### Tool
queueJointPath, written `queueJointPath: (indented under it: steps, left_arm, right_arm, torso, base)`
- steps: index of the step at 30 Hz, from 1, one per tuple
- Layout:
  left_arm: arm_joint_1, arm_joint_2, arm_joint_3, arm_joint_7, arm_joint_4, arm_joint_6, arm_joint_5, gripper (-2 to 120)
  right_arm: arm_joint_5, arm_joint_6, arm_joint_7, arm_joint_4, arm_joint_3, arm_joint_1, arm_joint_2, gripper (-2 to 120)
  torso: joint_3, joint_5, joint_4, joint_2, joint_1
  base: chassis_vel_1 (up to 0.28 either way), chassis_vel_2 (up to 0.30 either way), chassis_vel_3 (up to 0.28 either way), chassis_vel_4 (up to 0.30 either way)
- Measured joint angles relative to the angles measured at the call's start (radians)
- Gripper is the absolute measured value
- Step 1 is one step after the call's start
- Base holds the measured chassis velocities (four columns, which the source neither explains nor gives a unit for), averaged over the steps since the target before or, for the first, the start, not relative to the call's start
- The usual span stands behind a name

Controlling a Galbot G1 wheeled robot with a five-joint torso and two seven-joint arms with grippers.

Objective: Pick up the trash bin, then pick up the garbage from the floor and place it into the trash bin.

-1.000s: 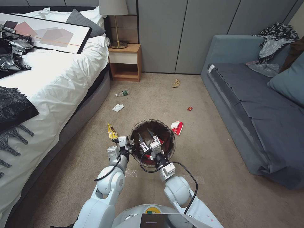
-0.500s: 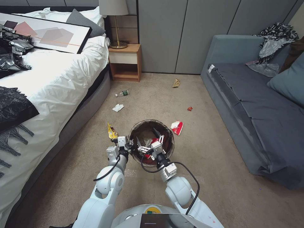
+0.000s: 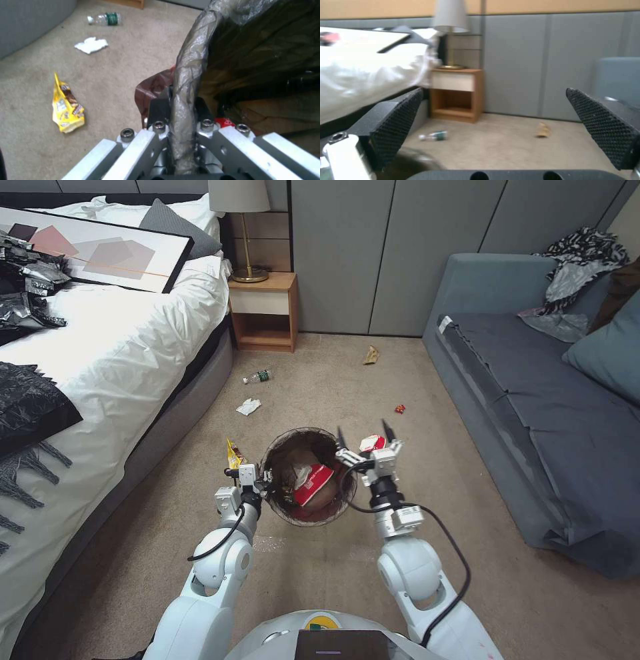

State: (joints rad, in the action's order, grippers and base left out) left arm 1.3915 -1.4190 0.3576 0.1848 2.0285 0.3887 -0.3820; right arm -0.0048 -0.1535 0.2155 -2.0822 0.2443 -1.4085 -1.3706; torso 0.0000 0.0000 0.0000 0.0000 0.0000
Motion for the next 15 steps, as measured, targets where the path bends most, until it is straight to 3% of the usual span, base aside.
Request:
queueJointPath:
  steps: [3, 15]
  left_arm:
    - [-0.002, 0.001, 0.006, -0.003, -0.002, -0.008, 0.003, 2]
    - [-0.001, 0.008, 0.029, -0.008, -0.005, -0.028, 0.027, 2]
  right_arm:
    - [0.024, -0.006, 0.046, 0.001, 0.04, -0.026, -0.008, 100]
    - [0.044, -0.04, 0.052, 0.024, 0.149, -0.052, -0.031, 100]
  torso:
    - [0.0, 0.0, -0.0001, 0.0, 0.0]
    - [0.0, 0.0001, 0.0, 0.0, 0.0]
  base:
    - [0.0, 0.0, 0.0, 0.0]
    - [0.0, 0.0, 0.0, 0.0]
